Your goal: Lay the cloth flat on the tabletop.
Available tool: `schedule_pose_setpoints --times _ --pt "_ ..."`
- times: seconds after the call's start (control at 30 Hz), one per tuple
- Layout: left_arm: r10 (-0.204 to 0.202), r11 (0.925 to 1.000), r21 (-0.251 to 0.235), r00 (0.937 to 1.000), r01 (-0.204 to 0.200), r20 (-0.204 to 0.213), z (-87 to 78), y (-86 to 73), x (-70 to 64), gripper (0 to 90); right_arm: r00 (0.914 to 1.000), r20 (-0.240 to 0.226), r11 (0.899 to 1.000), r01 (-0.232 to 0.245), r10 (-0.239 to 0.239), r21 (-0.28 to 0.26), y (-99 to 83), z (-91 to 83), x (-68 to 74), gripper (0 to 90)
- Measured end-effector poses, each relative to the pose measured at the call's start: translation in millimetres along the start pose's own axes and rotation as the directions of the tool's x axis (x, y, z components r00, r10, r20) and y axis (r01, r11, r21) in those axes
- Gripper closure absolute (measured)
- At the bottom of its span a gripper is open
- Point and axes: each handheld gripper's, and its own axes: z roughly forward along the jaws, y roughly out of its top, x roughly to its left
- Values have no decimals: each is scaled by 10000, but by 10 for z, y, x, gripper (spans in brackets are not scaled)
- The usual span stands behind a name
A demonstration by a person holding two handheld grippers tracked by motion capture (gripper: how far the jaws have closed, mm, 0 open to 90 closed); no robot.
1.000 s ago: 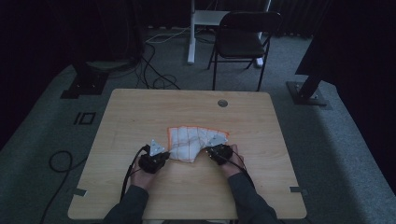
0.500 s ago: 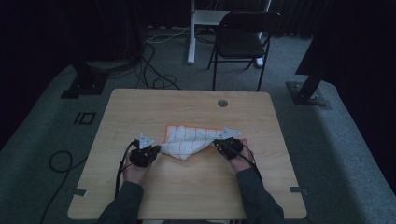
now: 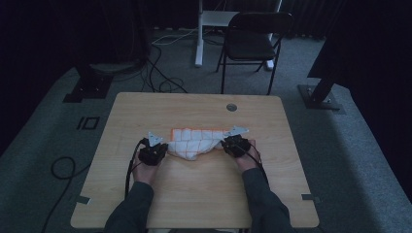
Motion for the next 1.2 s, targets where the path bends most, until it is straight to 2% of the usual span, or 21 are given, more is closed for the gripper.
schedule_pose_setpoints --times 0.13,0.3,0.33,0.43,0.5,0.53,0.67,0.8,0.9,1.0,1.1,1.17,1.2 --pt "129 9994 323 9996 -120 -257 111 38 3 880 9994 226 9995 -267 264 161 19 76 -35 751" --pt "287 9962 834 9978 -237 -598 286 13 20 881 9983 279 9971 -526 512 550 7 221 -85 809" --pt "279 9956 909 9975 -219 -648 316 -1 25 881 9970 457 9950 -656 623 753 -10 268 -97 820" --pt "132 9964 844 9979 -78 -634 330 -2 29 879 9933 440 9899 -1104 1069 884 -52 321 -141 813" --pt "245 9962 850 9974 -187 -671 331 -3 20 876 9938 533 9915 -1019 978 811 -40 286 -119 781" --pt "223 9963 845 9976 -168 -656 330 -4 22 876 9944 529 9937 -943 911 610 -32 241 -99 773" --pt "194 9964 832 9977 -140 -653 329 -6 20 876 9971 242 9973 -721 724 -152 -17 57 -10 755" --pt "203 9965 824 9976 -147 -667 330 -9 17 876 9994 81 9983 -334 338 -472 -58 -38 132 758" --pt "219 9965 817 9975 -164 -668 331 -10 16 876 9998 -150 9994 -100 95 -335 -95 6 222 746" --pt "231 9965 814 9974 -176 -675 330 -12 15 876 9998 -8 9998 190 -190 -41 -105 145 276 677" --pt "239 9966 802 9976 -186 -656 330 -14 19 876 9999 59 9997 116 -117 208 -84 265 279 641" --pt "248 9967 790 9976 -197 -645 330 -16 20 877 9999 147 9995 36 -41 329 -66 319 266 669" --pt "257 9967 790 9976 -207 -639 330 -16 21 877 9997 247 9990 -2 -9 447 -56 352 263 715"
